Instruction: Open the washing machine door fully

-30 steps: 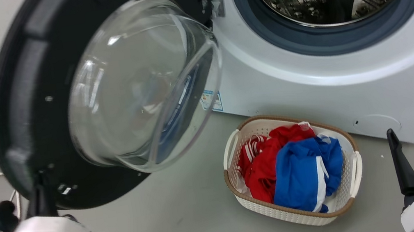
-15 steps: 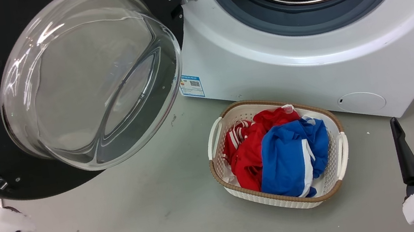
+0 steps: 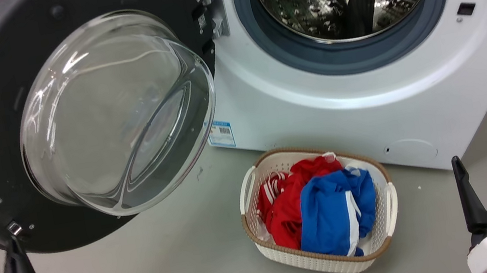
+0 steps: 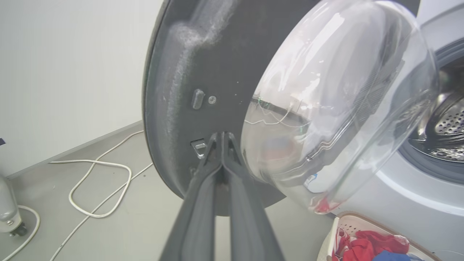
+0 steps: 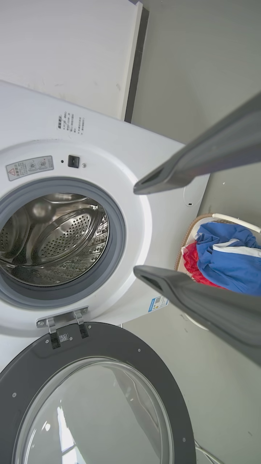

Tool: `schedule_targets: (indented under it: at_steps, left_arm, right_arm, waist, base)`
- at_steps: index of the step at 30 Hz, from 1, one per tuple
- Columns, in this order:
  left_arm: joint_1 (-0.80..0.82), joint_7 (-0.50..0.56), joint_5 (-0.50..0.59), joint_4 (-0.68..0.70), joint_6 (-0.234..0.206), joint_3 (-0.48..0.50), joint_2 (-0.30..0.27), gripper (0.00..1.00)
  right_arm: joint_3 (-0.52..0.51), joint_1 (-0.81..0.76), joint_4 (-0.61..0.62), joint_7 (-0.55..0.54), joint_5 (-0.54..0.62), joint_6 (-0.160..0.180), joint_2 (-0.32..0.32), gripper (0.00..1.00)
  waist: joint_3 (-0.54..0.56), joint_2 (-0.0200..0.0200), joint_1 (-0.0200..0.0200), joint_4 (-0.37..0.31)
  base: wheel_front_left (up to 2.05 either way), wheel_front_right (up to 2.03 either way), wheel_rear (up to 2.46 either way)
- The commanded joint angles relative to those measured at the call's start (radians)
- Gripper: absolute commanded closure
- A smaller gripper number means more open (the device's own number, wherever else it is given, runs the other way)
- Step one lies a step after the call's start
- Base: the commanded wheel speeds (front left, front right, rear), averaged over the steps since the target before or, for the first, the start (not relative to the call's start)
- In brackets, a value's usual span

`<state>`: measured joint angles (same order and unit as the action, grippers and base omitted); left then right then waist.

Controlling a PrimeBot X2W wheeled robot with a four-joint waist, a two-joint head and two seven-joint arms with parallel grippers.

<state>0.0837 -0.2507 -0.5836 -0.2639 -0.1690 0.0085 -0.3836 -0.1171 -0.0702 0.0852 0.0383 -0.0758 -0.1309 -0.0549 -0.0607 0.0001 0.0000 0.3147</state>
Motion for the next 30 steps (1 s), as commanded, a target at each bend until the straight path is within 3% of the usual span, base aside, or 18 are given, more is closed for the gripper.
schedule_targets:
  at_steps: [1,11,18,19,20,22,24,30]
  left_arm:
    - [-0.052,0.006,0.006,0.052,-0.015,-0.005,0.010,1.00]
    - [-0.213,0.121,0.098,0.322,-0.076,-0.134,0.016,1.00]
    - [-0.167,0.161,0.136,0.344,-0.047,-0.239,0.040,1.00]
    - [-0.158,0.162,0.136,0.337,-0.042,-0.247,0.045,0.94]
    - [-0.147,0.158,0.136,0.333,-0.038,-0.253,0.050,0.73]
    - [-0.130,0.157,0.142,0.317,-0.034,-0.263,0.053,0.42]
    - [-0.114,0.155,0.143,0.301,-0.031,-0.267,0.054,0.00]
    - [-0.081,0.154,0.169,0.262,-0.031,-0.285,0.043,0.00]
  right_arm:
    - [0.005,-0.011,-0.004,0.011,-0.004,0.000,0.004,0.00]
    - [0.032,-0.032,-0.018,0.018,-0.012,0.000,0.005,0.00]
    - [0.033,-0.042,-0.024,0.011,-0.020,0.000,0.005,0.00]
    - [0.032,-0.043,-0.023,0.010,-0.020,0.000,0.005,0.00]
    - [0.029,-0.043,-0.021,0.009,-0.019,0.000,0.005,0.00]
    - [0.026,-0.038,-0.019,0.006,-0.017,0.000,0.005,0.00]
    - [0.030,-0.030,-0.019,0.000,-0.013,0.000,0.005,0.00]
    - [0.031,-0.019,-0.022,-0.009,-0.003,0.000,0.005,0.00]
  waist:
    - [0.039,-0.0001,0.0000,-0.004]
    - [0.093,-0.0001,0.0000,-0.046]
    - [0.114,-0.0001,0.0000,-0.116]
    - [0.116,-0.0001,0.0000,-0.128]
    - [0.117,-0.0001,0.0000,-0.140]
    - [0.117,-0.0001,0.0000,-0.166]
    - [0.117,-0.0001,0.0000,-0.195]
    - [0.115,-0.0001,0.0000,-0.266]
  base:
    - [0.00,0.00,0.00]
    - [0.00,0.00,0.00]
    - [0.00,0.00,0.00]
    - [0.00,0.00,0.00]
    - [0.00,0.00,0.00]
    - [0.00,0.00,0.00]
    - [0.00,0.00,0.00]
    - [0.00,0.00,0.00]
